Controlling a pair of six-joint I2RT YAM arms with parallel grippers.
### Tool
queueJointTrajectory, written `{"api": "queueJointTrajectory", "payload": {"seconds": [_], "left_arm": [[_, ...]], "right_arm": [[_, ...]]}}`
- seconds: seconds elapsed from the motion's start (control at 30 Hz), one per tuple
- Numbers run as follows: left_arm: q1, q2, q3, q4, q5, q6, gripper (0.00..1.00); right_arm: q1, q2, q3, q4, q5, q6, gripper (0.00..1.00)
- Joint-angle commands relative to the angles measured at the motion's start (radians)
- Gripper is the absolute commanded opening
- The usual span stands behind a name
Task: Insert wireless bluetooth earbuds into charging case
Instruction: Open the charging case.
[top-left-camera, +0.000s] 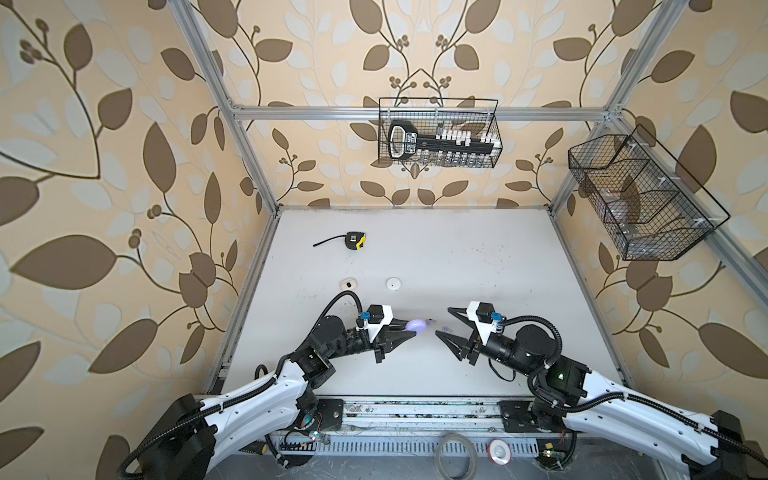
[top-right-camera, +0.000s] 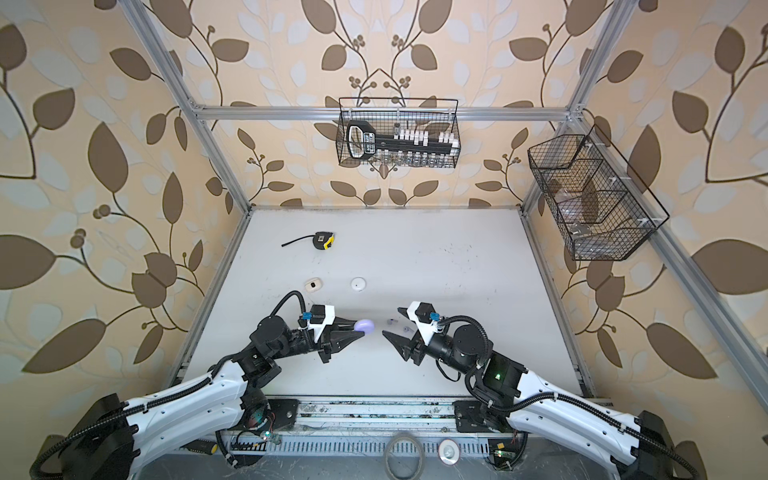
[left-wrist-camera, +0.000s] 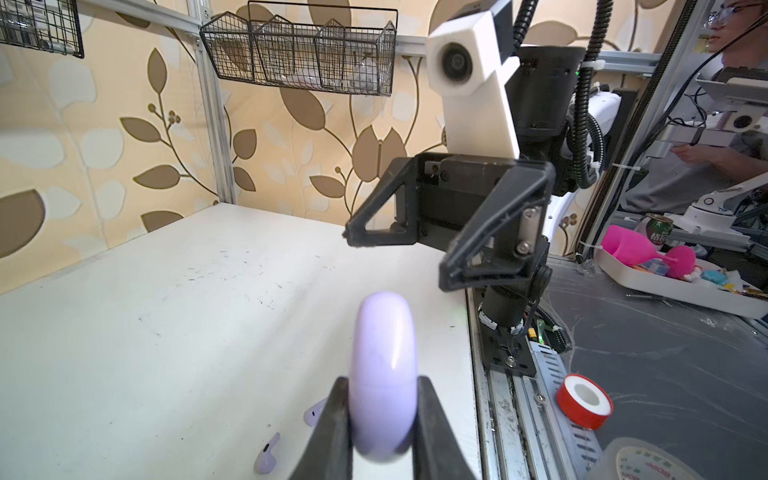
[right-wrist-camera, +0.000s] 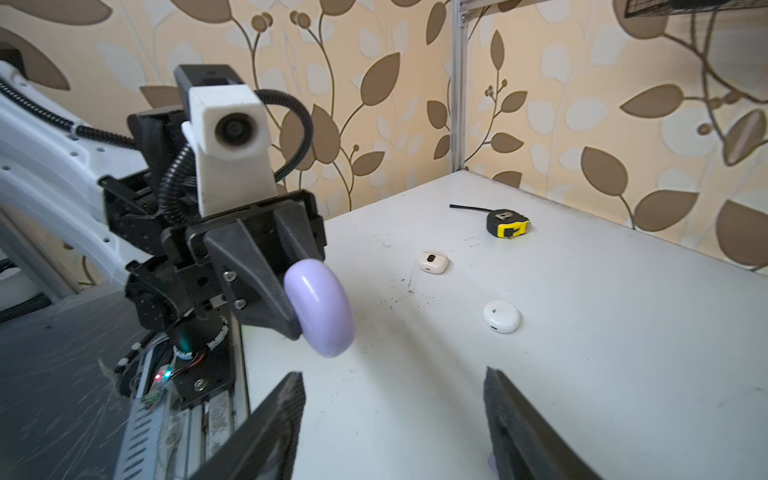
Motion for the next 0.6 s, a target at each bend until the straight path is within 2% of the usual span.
{"api": "queueJointTrajectory", "payload": {"seconds": [0.0, 0.13, 0.57], "left_arm": [[-0.009, -0.011, 0.032, 0.018, 0.028, 0.037, 0.00], [-0.011, -0.007, 0.036, 0.017, 0.053, 0.045, 0.00], [-0.061, 0.037, 0.045, 0.020, 0.061, 0.089, 0.00]], "right_arm": [[0.052, 0.011, 0.032, 0.041, -0.016, -0.020, 0.70], [0.092, 0.056, 0.057, 0.068, 0.005, -0.024, 0.69], [0.093, 0.159, 0.078, 0.126, 0.102, 0.003, 0.64]]}}
